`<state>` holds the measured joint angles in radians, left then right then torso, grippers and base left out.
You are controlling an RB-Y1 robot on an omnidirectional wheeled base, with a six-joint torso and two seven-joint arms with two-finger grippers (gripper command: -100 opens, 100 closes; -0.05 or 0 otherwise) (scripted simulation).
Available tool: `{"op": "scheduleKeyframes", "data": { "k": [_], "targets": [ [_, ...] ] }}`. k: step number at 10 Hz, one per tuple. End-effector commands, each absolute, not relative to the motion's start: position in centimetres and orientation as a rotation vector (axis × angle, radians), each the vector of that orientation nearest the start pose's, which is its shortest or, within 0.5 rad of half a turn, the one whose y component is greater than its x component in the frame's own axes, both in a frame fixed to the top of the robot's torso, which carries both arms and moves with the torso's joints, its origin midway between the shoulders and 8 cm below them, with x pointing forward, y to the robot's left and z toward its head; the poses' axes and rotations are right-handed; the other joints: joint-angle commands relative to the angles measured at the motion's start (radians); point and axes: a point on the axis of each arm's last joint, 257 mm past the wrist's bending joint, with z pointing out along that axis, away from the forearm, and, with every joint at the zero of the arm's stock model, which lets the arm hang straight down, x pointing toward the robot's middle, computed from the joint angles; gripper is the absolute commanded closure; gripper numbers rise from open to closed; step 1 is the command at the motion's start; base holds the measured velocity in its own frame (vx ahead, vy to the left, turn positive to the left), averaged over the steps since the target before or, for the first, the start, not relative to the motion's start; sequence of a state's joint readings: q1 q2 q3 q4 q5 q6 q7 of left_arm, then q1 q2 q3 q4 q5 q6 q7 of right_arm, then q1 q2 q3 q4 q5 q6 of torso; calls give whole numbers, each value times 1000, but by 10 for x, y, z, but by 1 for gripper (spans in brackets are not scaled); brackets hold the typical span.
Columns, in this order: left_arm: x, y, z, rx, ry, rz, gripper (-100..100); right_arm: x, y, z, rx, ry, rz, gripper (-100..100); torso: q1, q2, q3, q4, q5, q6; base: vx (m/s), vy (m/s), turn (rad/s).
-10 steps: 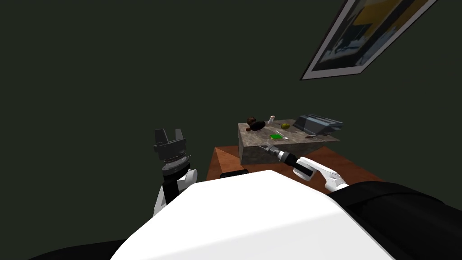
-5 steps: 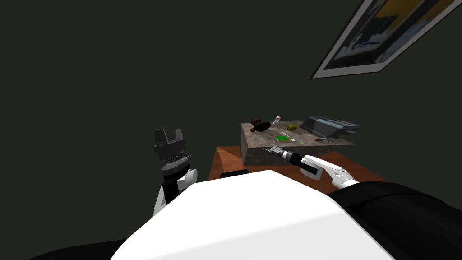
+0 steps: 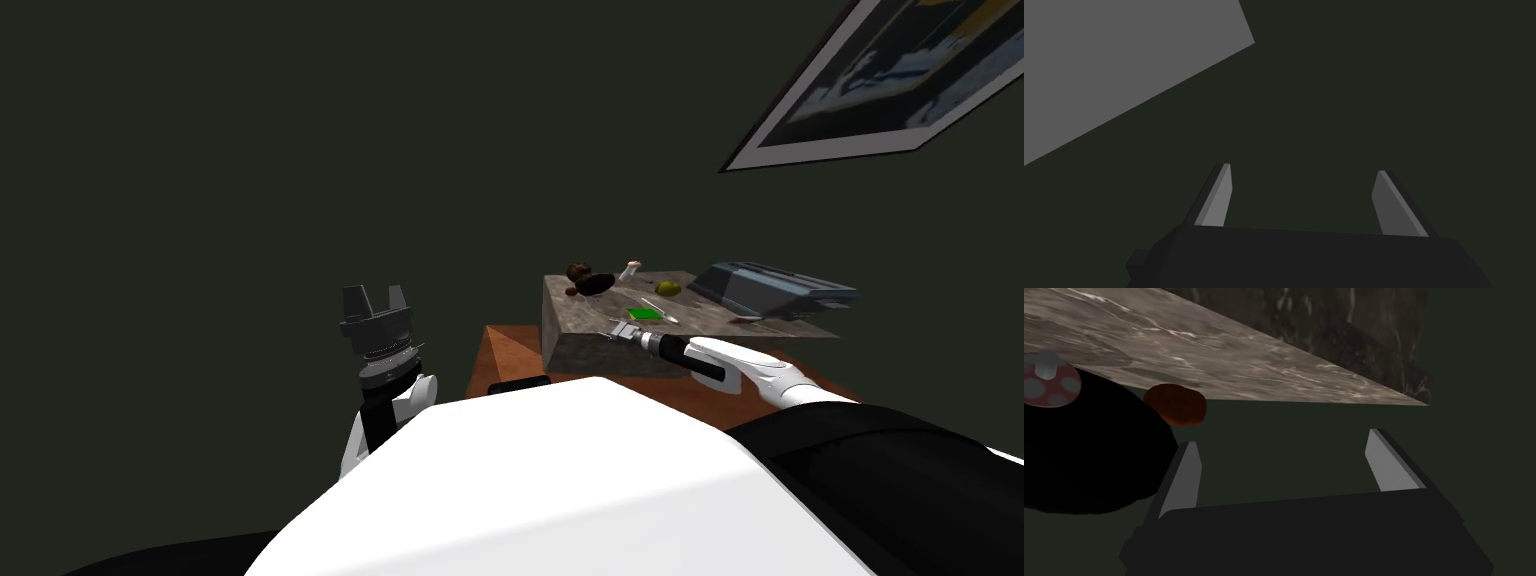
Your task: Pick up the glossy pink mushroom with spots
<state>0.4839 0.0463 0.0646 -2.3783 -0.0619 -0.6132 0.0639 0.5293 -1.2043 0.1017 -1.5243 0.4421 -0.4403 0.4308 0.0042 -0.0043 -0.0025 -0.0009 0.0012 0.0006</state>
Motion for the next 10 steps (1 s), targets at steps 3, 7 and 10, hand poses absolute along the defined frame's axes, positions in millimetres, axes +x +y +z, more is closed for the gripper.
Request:
{"op": "scheduleKeyframes", "data": {
  "k": [3, 7, 10],
  "targets": [
    [300, 270, 90, -410, 523, -1318, 0, 319, -531, -312, -775, 2143, -123, -100, 1, -1, 0, 0, 0, -1, 82, 64, 95],
    [300, 270, 90, -410, 523, -1318, 0, 304, -593, -308, -957, 2206, -305, -100, -3, -1, 0, 0, -1, 0, 96, 34, 91],
    [300, 270, 90, -410, 523, -1318, 0, 292, -630, -303, -1062, 2244, -407, -100, -4, 0, 0, 0, -1, 0, 93, 9, 85]
  ]
}}
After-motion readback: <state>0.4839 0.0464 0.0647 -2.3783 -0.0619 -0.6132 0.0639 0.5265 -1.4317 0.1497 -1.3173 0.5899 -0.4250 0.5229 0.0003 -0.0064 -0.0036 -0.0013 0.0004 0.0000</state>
